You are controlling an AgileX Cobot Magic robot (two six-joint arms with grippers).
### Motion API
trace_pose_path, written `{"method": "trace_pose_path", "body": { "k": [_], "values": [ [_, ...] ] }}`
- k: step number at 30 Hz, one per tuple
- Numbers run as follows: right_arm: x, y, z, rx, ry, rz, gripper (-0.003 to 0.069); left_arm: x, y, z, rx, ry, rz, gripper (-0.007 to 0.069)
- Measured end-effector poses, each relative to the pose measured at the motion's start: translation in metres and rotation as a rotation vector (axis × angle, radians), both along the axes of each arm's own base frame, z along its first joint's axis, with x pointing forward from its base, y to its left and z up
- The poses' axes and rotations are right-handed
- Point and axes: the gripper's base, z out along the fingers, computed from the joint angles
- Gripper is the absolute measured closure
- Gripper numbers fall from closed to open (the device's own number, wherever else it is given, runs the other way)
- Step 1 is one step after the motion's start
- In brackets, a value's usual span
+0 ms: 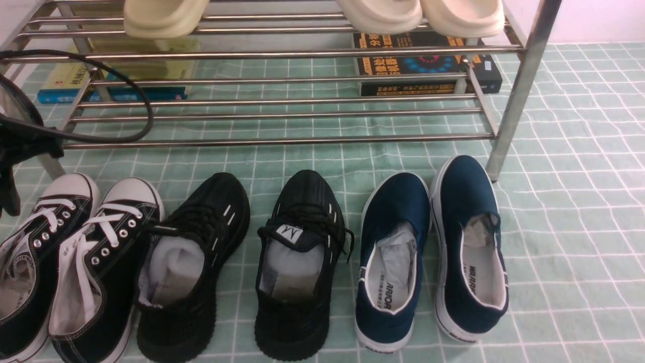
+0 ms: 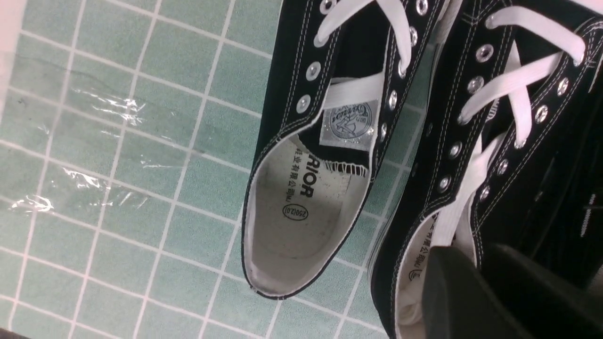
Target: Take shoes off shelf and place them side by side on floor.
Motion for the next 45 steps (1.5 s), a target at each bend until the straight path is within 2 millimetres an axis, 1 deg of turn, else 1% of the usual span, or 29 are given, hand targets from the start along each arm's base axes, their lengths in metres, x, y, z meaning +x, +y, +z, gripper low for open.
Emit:
{"method": "trace_pose_path", "body": {
  "k": [2, 3, 4, 5, 6, 8, 9, 10, 11, 12, 13, 14, 16, 18, 21, 22, 23, 26, 35, 40, 42, 45],
  "values": [
    [-0.02, -0.027, 0.013, 0.046, -0.035, 0.003, 0.0493, -0.001, 0.0, 0.0, -0.005, 0.009, 0.002, 0.0505],
    [-0.032, -0.043, 0.015, 0.062, -0.047, 0.003, 0.0558, -0.001, 0.0, 0.0, -0.006, 0.012, 0.003, 0.0504],
    [-0.039, -0.053, 0.015, 0.068, -0.052, 0.003, 0.06, -0.001, 0.0, 0.0, -0.007, 0.014, 0.003, 0.0503],
    [-0.04, -0.055, 0.012, 0.062, -0.047, 0.003, 0.0619, -0.001, 0.0, 0.0, -0.007, 0.014, 0.003, 0.0503],
    [-0.054, -0.073, 0.009, 0.072, -0.056, 0.003, 0.0658, -0.001, 0.0, 0.0, -0.007, 0.015, 0.003, 0.0502],
    [-0.071, -0.096, -0.011, 0.046, -0.039, 0.003, 0.0673, -0.001, 0.0, 0.0, -0.009, 0.015, 0.004, 0.05],
    [-0.076, -0.104, -0.02, 0.035, -0.031, 0.003, 0.0673, -0.001, -0.001, -0.001, -0.011, 0.016, 0.004, 0.05],
    [-0.083, -0.113, -0.033, 0.018, -0.018, 0.003, 0.0673, -0.002, -0.001, -0.001, -0.014, 0.017, 0.004, 0.05],
    [-0.091, -0.124, -0.04, 0.028, -0.026, 0.004, 0.0673, -0.002, -0.001, -0.001, -0.015, 0.017, 0.004, 0.05],
    [-0.091, -0.124, -0.057, -0.001, -0.009, 0.004, 0.0673, -0.001, -0.001, -0.001, -0.018, 0.017, 0.004, 0.05],
    [-0.094, -0.128, -0.068, 0.022, -0.03, 0.009, 0.0673, -0.001, -0.001, -0.001, -0.02, 0.016, 0.004, 0.05],
    [-0.095, -0.129, -0.082, 0.04, -0.049, 0.015, 0.0673, -0.001, -0.002, -0.001, -0.025, 0.016, 0.005, 0.05],
    [-0.09, -0.121, -0.12, 0.077, -0.09, 0.033, 0.0673, -0.001, -0.003, -0.001, -0.037, 0.016, 0.005, 0.05],
    [-0.086, -0.114, -0.144, 0.115, -0.13, 0.047, 0.0673, -0.001, -0.003, -0.001, -0.043, 0.015, 0.005, 0.05],
    [-0.082, -0.106, -0.167, 0.182, -0.19, 0.067, 0.0671, -0.001, -0.004, -0.001, -0.045, 0.015, 0.006, 0.05],
    [-0.082, -0.104, -0.173, 0.221, -0.224, 0.075, 0.0671, -0.001, -0.003, -0.001, -0.044, 0.015, 0.005, 0.05],
    [-0.081, -0.103, -0.173, 0.225, -0.228, 0.076, 0.067, -0.001, -0.003, -0.001, -0.044, 0.015, 0.005, 0.05],
    [-0.08, -0.1, -0.187, 0.269, -0.265, 0.089, 0.0666, -0.001, -0.003, -0.001, -0.044, 0.015, 0.005, 0.05],
    [-0.078, -0.097, -0.219, 0.203, -0.216, 0.093, 0.0659, -0.002, -0.002, -0.001, -0.021, 0.017, 0.005, 0.0498],
    [-0.078, -0.097, -0.229, 0.174, -0.194, 0.094, 0.0657, -0.002, 0.001, 0.0, 0.008, 0.019, 0.003, 0.0498],
    [-0.078, -0.097, -0.234, 0.165, -0.186, 0.094, 0.0656, -0.002, 0.002, 0.0, 0.016, 0.019, 0.003, 0.0508],
    [-0.08, -0.098, -0.247, 0.164, -0.149, 0.092, 0.0656, -0.002, 0.003, 0.0, 0.035, 0.02, 0.002, 0.0559]
  ]
}}
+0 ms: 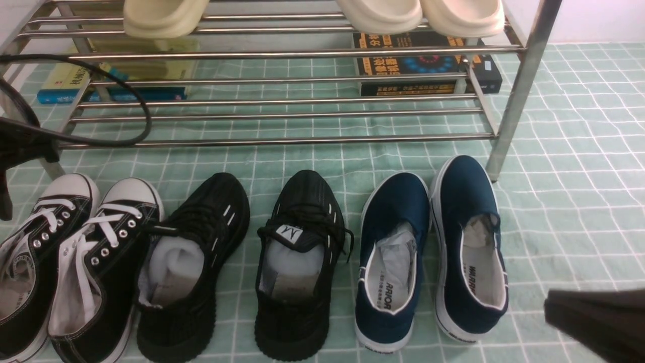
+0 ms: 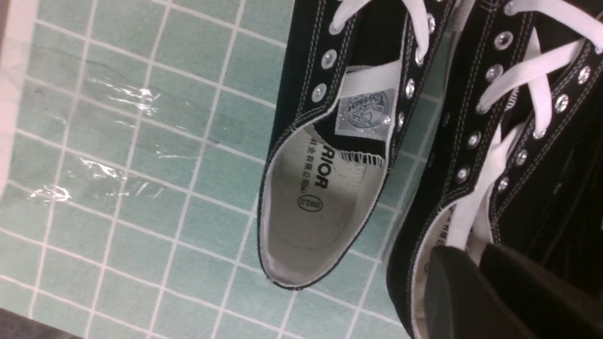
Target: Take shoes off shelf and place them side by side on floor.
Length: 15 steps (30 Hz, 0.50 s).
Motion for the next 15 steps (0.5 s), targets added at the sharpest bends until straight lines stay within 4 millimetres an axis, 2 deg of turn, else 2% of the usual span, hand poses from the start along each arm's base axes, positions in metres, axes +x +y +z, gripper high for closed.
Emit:
{"method": "trace_pose_path", "body": {
  "k": [4, 7, 15],
  "values": [
    [-0.003, -0.012, -0.024, 0.026, 0.086, -0.064, 0.0651, 0.0, 0.002, 0.0, 0.021, 0.001, -0.001, 0.0624],
    [-0.001, -0.027, -0.04, 0.033, 0.093, -0.185, 0.0648, 0.0, 0.002, 0.0, 0.03, 0.002, -0.006, 0.0624],
    [-0.009, -0.075, -0.094, 0.044, 0.039, -0.636, 0.0635, -0.001, 0.003, 0.003, 0.057, 0.004, -0.051, 0.0624]
  ]
}}
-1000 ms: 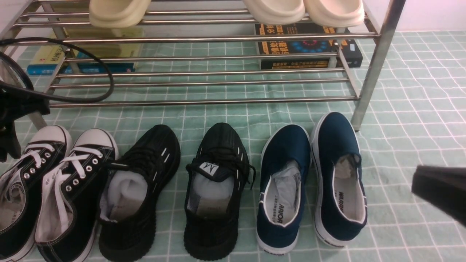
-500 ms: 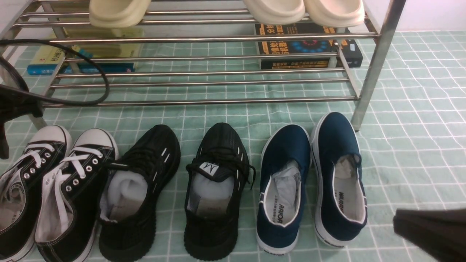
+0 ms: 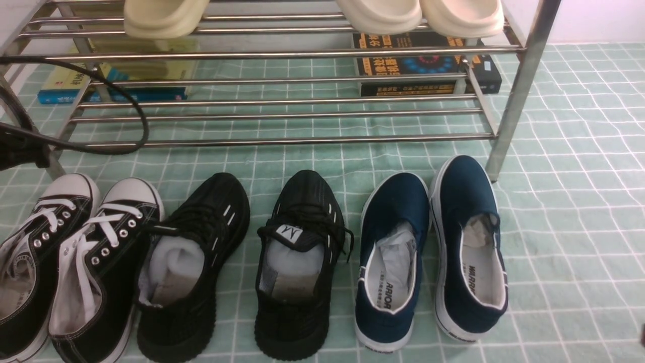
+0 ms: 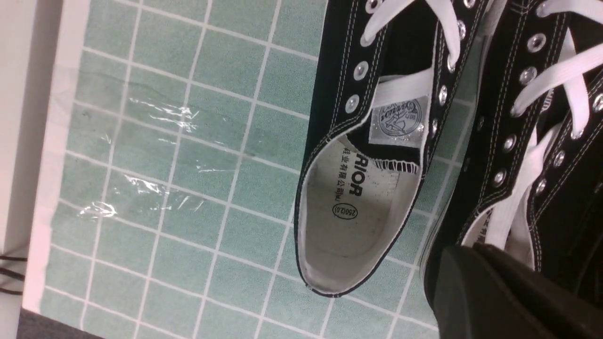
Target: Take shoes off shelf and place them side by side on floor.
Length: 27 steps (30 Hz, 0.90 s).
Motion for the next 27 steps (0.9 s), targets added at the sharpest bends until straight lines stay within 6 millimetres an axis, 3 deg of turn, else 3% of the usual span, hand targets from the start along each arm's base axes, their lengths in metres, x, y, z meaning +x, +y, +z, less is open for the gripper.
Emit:
{"method": "trace_pose_path", "body": {
  "k": [6, 9, 13, 18, 23, 24, 27],
  "values": [
    [-0.006, -0.013, -0.026, -0.017, -0.006, -0.183, 0.063, -0.009, -0.001, 0.017, 0.011, -0.094, -0.026, 0.0624],
    [-0.008, -0.017, -0.027, -0.016, -0.02, -0.244, 0.063, -0.022, -0.002, 0.034, 0.024, -0.162, -0.049, 0.0624],
    [-0.009, -0.018, -0.026, -0.013, -0.047, -0.264, 0.063, -0.049, -0.003, 0.06, 0.038, -0.266, -0.067, 0.0624],
    [-0.01, -0.018, -0.025, -0.014, -0.048, -0.264, 0.0629, -0.098, -0.009, 0.091, 0.044, -0.406, -0.113, 0.0624],
    [-0.01, -0.018, -0.026, -0.014, -0.047, -0.264, 0.0624, -0.142, -0.017, 0.092, 0.006, -0.485, -0.167, 0.0624],
    [-0.01, -0.018, -0.026, -0.014, -0.047, -0.264, 0.0622, -0.162, -0.021, 0.085, -0.01, -0.513, -0.191, 0.0624],
    [-0.01, -0.018, -0.026, -0.015, -0.044, -0.264, 0.062, -0.193, -0.026, 0.068, -0.028, -0.546, -0.233, 0.0624]
  ]
}}
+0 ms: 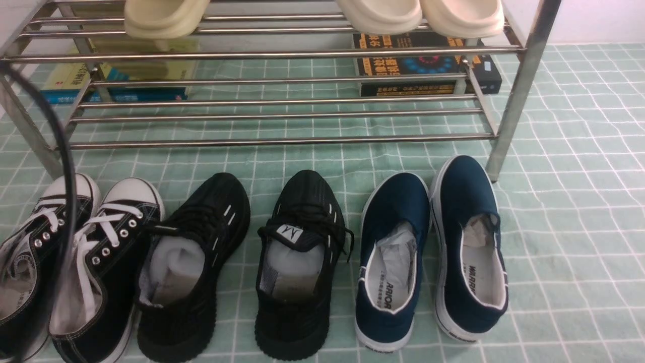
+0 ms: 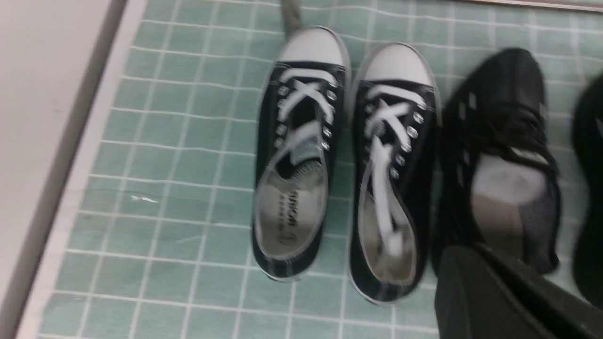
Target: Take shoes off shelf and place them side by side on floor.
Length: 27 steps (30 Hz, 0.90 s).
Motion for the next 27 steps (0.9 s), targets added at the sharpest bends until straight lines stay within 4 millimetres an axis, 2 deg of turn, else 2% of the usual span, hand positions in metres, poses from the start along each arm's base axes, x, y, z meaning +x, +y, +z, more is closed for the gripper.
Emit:
{"method": "trace_pose_path", "body": {
  "k": [1, 2, 3, 4, 5, 7, 11, 12, 13, 16, 18, 22, 27],
  "values": [
    [0.0, 0.0, 0.0, 0.0, 0.001, 0.0, 0.0619, -0.005, -0.001, -0.001, -0.003, -0.013, -0.003, 0.0624],
    [0.0, 0.0, 0.0, 0.0, 0.004, 0.0, 0.0615, -0.023, -0.003, -0.018, -0.017, -0.026, -0.014, 0.0624],
    [0.0, 0.0, 0.0, -0.001, 0.004, 0.0, 0.0615, -0.025, -0.004, -0.019, -0.019, -0.027, -0.015, 0.0624],
    [0.0, 0.0, 0.0, -0.003, 0.004, 0.001, 0.0613, -0.035, -0.005, -0.026, -0.024, -0.049, -0.019, 0.0624],
    [0.0, 0.0, 0.0, -0.017, 0.004, 0.005, 0.0613, -0.046, -0.007, -0.04, -0.037, -0.071, -0.026, 0.0624],
    [0.0, 0.0, 0.0, -0.042, 0.003, 0.012, 0.061, -0.062, -0.009, -0.056, -0.051, -0.123, -0.036, 0.0624],
    [0.0, 0.0, 0.0, -0.092, 0.002, 0.028, 0.06, -0.08, -0.012, -0.087, -0.071, -0.236, -0.051, 0.0624],
    [0.0, 0.0, 0.0, -0.092, 0.002, 0.028, 0.06, -0.081, -0.013, -0.087, -0.07, -0.249, -0.052, 0.0624],
    [0.0, 0.0, 0.0, -0.097, 0.002, 0.029, 0.0598, -0.084, -0.013, -0.097, -0.087, -0.294, -0.049, 0.0624],
    [0.0, 0.0, 0.0, -0.1, 0.002, 0.03, 0.0592, -0.084, -0.014, -0.108, -0.157, -0.416, -0.023, 0.0622],
    [0.0, 0.0, 0.0, -0.1, 0.002, 0.03, 0.0588, -0.077, -0.014, -0.114, -0.217, -0.48, -0.002, 0.062],
    [0.0, 0.0, 0.0, -0.1, 0.002, 0.03, 0.0582, -0.064, -0.013, -0.124, -0.272, -0.546, 0.025, 0.0615],
    [0.0, 0.0, 0.0, -0.101, 0.002, 0.03, 0.0577, -0.055, -0.012, -0.143, -0.28, -0.537, 0.041, 0.061]
  ]
}}
